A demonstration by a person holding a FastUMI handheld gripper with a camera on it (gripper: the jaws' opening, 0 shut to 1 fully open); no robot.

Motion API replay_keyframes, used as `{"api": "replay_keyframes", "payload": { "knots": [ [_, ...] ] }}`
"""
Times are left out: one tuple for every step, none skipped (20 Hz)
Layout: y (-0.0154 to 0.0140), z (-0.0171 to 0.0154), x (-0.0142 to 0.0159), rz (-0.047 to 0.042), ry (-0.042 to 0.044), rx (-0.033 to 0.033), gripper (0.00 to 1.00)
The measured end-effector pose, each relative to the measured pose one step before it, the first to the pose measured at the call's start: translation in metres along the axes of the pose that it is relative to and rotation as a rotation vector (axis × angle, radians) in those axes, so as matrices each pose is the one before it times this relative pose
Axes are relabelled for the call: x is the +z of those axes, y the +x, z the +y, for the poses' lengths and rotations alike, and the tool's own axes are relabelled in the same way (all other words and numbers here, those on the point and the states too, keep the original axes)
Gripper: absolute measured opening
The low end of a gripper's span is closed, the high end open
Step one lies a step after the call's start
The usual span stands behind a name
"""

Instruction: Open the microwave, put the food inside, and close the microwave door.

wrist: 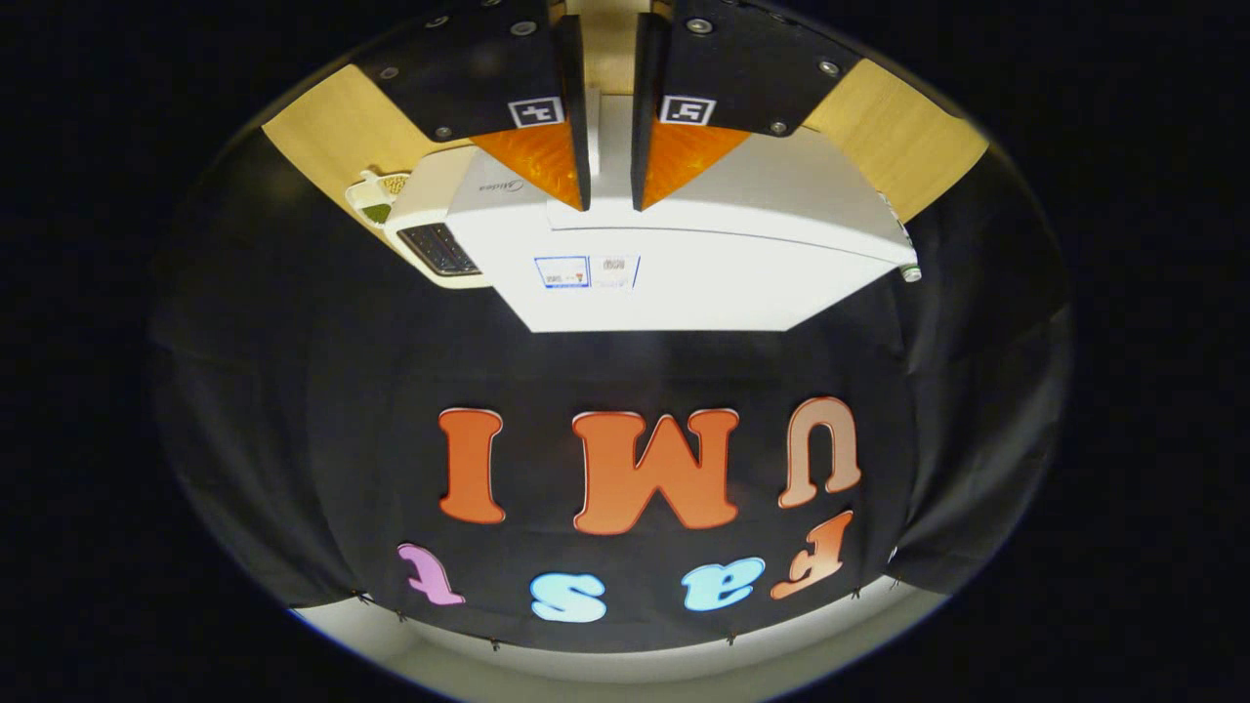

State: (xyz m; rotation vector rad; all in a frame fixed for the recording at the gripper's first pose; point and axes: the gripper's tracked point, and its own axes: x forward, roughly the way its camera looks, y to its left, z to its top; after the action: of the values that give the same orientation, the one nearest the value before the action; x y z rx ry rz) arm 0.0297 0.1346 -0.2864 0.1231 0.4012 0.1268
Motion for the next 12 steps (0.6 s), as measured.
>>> {"api": "replay_keyframes", "payload": {
  "knots": [
    [-0.00755,-0.00566,0.01717,-0.02536,0.00487,-0.00196,0.27],
    [-0.00805,-0.00531,0.01654,-0.02141,0.00407,-0.0027,0.3],
    [-0.00601,-0.00598,0.01703,-0.02685,0.00105,-0.00547,0.37],
    [-0.00493,-0.00745,0.01592,-0.02225,0.00397,-0.01065,0.41],
    [-0.00491,-0.00434,0.01498,-0.02081,0.00491,0.00032,0.49],
    [-0.00511,-0.00191,0.01376,-0.0155,0.00631,0.0003,0.54],
    [-0.00377,-0.00137,0.01378,-0.01758,0.00208,0.00767,0.64],
    [-0.0032,-0.0023,0.0125,-0.01638,-0.00188,0.00396,0.69],
    [-0.00286,-0.00315,0.01178,-0.01483,-0.00295,0.00068,0.79],
    [-0.00374,-0.00138,0.01144,-0.01358,-0.0006,0.00238,0.83],
    [-0.00159,-0.00136,0.01174,-0.01447,0.00301,0.00182,0.88],
    [0.00012,0.00117,0.00994,-0.01035,0.00135,0.00346,0.91]
  ]
}}
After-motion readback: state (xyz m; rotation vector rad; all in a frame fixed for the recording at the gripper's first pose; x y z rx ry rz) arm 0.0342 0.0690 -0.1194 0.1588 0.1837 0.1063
